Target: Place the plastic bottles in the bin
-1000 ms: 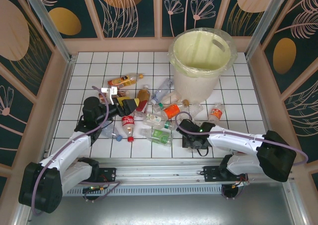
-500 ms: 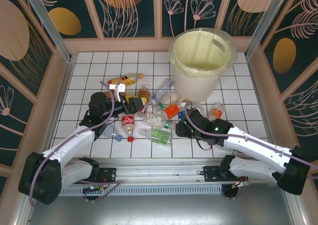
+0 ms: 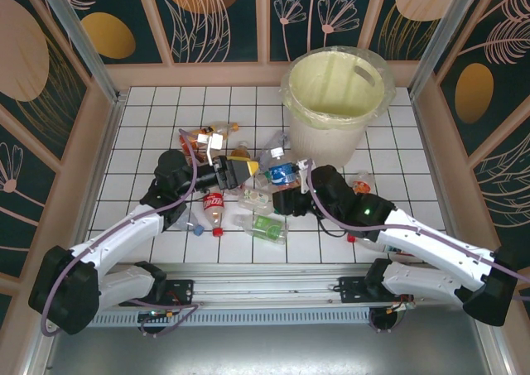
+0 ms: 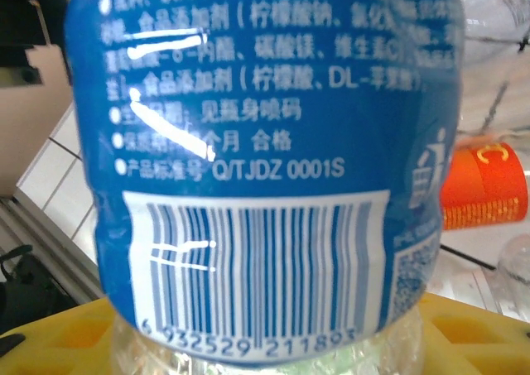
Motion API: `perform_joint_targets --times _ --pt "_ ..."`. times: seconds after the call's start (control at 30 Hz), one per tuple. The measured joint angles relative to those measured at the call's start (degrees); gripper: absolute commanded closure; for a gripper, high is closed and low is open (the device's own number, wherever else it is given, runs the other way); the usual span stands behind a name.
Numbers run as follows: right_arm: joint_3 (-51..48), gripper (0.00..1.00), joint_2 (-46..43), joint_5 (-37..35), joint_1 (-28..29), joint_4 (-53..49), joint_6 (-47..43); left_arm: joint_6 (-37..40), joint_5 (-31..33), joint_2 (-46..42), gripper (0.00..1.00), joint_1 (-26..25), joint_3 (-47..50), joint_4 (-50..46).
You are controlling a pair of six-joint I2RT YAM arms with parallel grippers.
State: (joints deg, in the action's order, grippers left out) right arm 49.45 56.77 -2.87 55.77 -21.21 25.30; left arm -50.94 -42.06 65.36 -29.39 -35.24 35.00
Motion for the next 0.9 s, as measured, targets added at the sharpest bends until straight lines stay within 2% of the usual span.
perform_joint_targets --times 0.17,0.4,0.67,0.9 --pt "5.4 0.40 0.5 -0.5 -2.7 0.0 -3.1 2.3 2.1 -3.3 0.01 0.0 0.0 -1.1" --pt "14.5 0.40 2.5 0.4 -12.3 0.0 -9.1 8.5 3.2 -7.4 0.01 0.0 -1.5 -2.2" --pt "27.7 0.40 9.8 1.5 -22.2 -1.0 -16.2 18.9 4.2 -8.8 0.01 0.0 -9.3 -10.2" --pt "40.3 0.40 19.0 1.9 -30.7 -5.7 -20.9 24.2 4.6 -7.6 0.01 0.0 -14.2 -14.1"
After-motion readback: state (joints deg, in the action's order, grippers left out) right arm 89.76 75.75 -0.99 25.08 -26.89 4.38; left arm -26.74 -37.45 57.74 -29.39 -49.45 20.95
